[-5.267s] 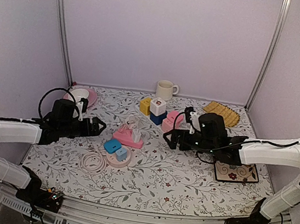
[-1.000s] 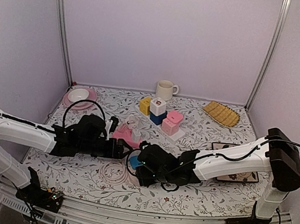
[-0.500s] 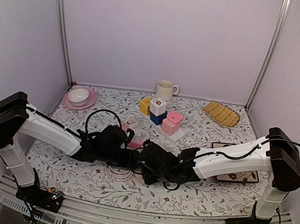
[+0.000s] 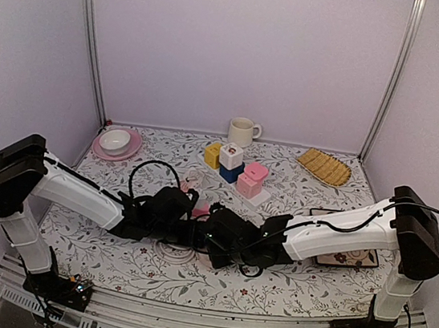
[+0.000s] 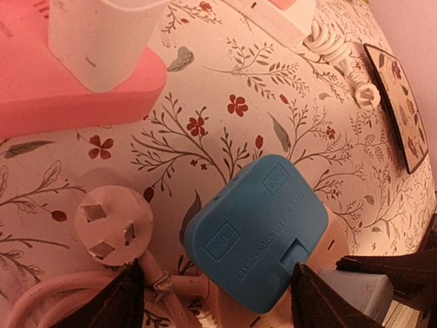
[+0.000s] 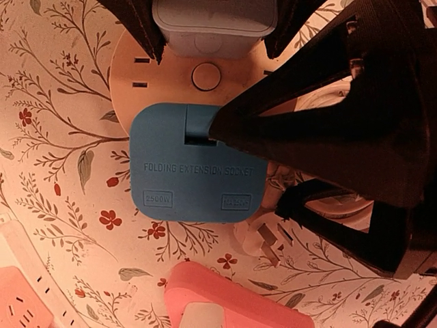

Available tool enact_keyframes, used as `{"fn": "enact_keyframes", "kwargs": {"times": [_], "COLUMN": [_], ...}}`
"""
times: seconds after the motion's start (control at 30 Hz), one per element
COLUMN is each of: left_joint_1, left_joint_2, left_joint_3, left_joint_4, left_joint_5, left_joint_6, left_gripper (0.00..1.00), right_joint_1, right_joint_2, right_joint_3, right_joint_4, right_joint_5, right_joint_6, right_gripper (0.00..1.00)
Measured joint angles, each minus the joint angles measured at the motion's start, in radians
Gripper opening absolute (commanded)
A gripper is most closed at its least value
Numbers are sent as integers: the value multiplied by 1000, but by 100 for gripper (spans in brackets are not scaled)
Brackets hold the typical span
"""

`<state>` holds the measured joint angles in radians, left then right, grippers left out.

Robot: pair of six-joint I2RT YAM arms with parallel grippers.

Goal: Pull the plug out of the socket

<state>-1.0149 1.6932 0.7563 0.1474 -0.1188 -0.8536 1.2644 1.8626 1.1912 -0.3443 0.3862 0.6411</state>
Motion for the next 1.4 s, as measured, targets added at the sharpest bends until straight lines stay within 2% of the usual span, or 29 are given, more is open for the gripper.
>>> {"fn": "enact_keyframes", "kwargs": {"times": [0.23,0.33,0.5,0.73,1.0,1.2,1.4], "left_joint_1": [0,3,18,68,80,79,73], "left_joint_2": [-4,-35,-177,-433,-513,-476,-399], "left_joint_3": [0,0,-4,-121,-394,-431,-419], "left_joint_4": [-11,-58,-174,-158,16,215,315], "left_joint_5": [-6,-1,23,80,135,138,137], "left_joint_6": [14,19,17,-71,-293,-384,-428], "left_gripper": [77,81,82,75,73,75,62], "right_joint_1": [-15,-17,-28,-61,-80,-76,-73], "right_joint_2": [-20,-20,-20,-20,-14,-11,-8], "right_joint_3": [-13,-13,-13,0,1,1,-7], "right_joint_4": [27,42,69,121,240,306,345], "right_joint_5": [-5,-13,-32,-74,-141,-172,-190], "right_joint_6": [-3,-6,-5,17,81,122,148], "right_gripper": [34,34,34,33,30,30,30]}}
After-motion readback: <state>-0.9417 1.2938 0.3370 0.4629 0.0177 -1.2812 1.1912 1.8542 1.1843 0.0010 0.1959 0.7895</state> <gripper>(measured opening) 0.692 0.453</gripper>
